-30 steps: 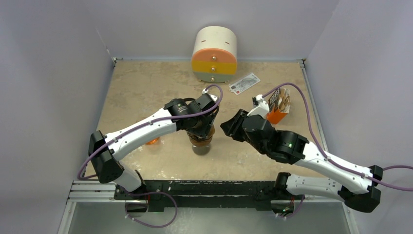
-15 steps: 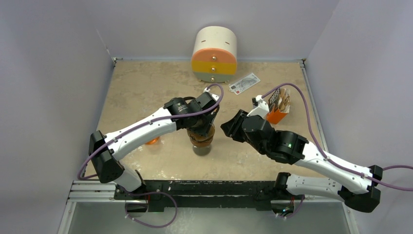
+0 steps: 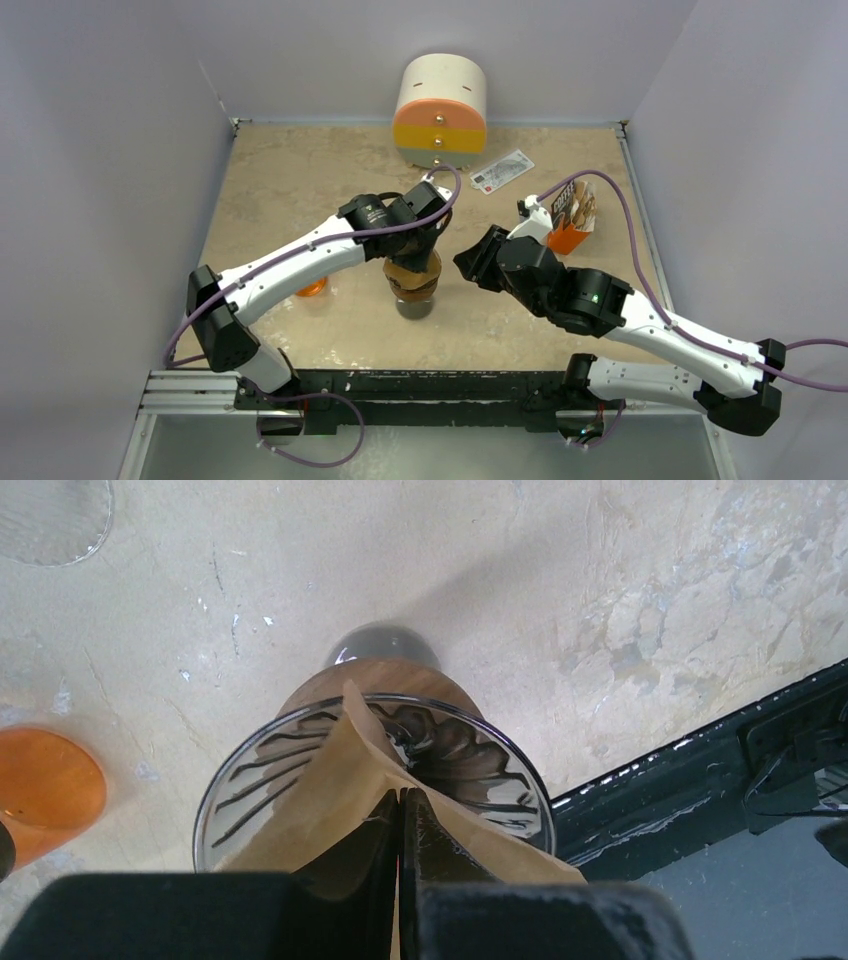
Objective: Place the coffee filter in the dripper
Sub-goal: Place the coffee filter in the coffee dripper.
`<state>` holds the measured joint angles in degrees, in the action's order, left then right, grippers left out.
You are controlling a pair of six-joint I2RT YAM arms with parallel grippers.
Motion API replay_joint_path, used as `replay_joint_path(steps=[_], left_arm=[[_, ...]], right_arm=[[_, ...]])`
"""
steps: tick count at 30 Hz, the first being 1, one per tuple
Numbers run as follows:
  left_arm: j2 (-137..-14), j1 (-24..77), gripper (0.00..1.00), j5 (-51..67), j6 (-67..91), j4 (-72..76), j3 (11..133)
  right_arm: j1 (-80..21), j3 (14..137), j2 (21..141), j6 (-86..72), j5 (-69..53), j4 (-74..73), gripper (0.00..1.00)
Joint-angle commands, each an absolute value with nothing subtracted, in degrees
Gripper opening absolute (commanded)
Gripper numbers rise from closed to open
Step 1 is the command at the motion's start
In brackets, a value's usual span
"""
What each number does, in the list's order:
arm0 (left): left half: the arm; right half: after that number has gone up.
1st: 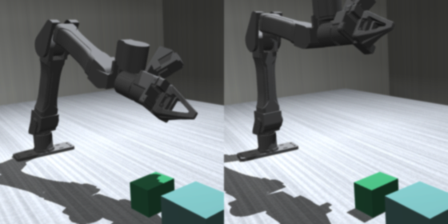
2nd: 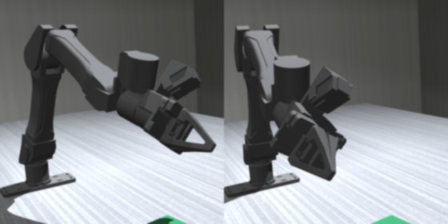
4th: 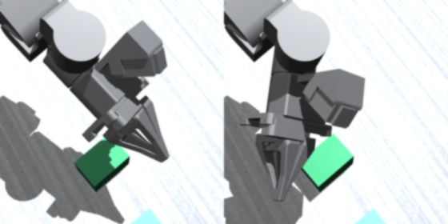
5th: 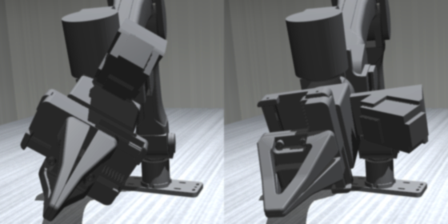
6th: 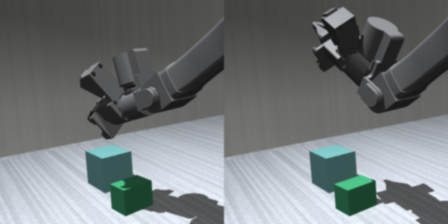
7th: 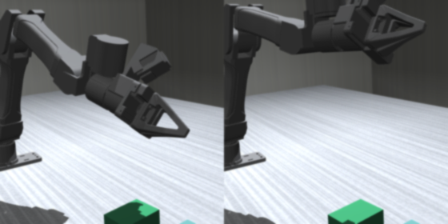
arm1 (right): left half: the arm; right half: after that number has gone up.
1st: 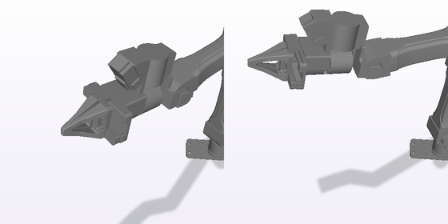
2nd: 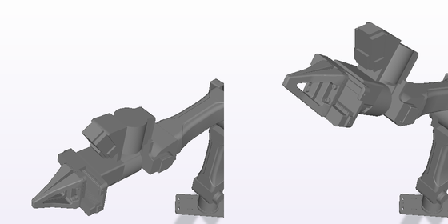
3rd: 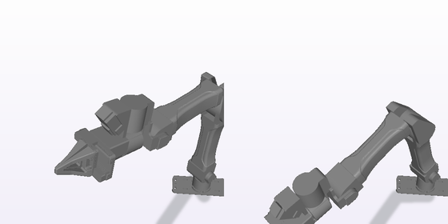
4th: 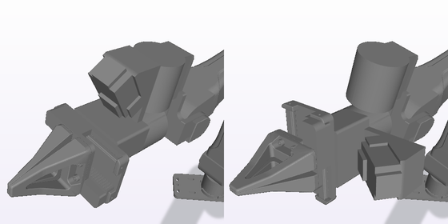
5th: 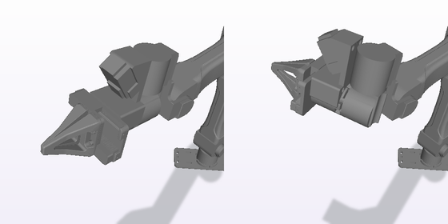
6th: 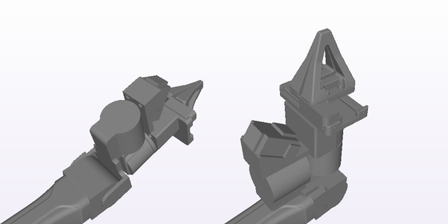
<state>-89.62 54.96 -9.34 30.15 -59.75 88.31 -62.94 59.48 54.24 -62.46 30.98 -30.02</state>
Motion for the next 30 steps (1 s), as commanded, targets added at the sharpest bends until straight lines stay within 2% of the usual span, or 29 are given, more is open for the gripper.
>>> replay_joint_path(steps=[1,27,30], left_arm=[[-89.69,53.01,0.0,-7.55,28.66,-59.22,89.21],[-87.8,51.16,0.0,-1.78,29.43,-55.43,80.86],[-87.72,51.17,0.06,-1.41,29.51,-55.2,80.52]], right_arm=[[-62.77,58.75,53.54,-62.11,33.61,-30.32,0.39],[-62.78,58.79,56.48,-63.1,32.44,-29.38,0.4],[-62.82,58.75,56.6,-63.08,32.45,-29.38,0.4]])
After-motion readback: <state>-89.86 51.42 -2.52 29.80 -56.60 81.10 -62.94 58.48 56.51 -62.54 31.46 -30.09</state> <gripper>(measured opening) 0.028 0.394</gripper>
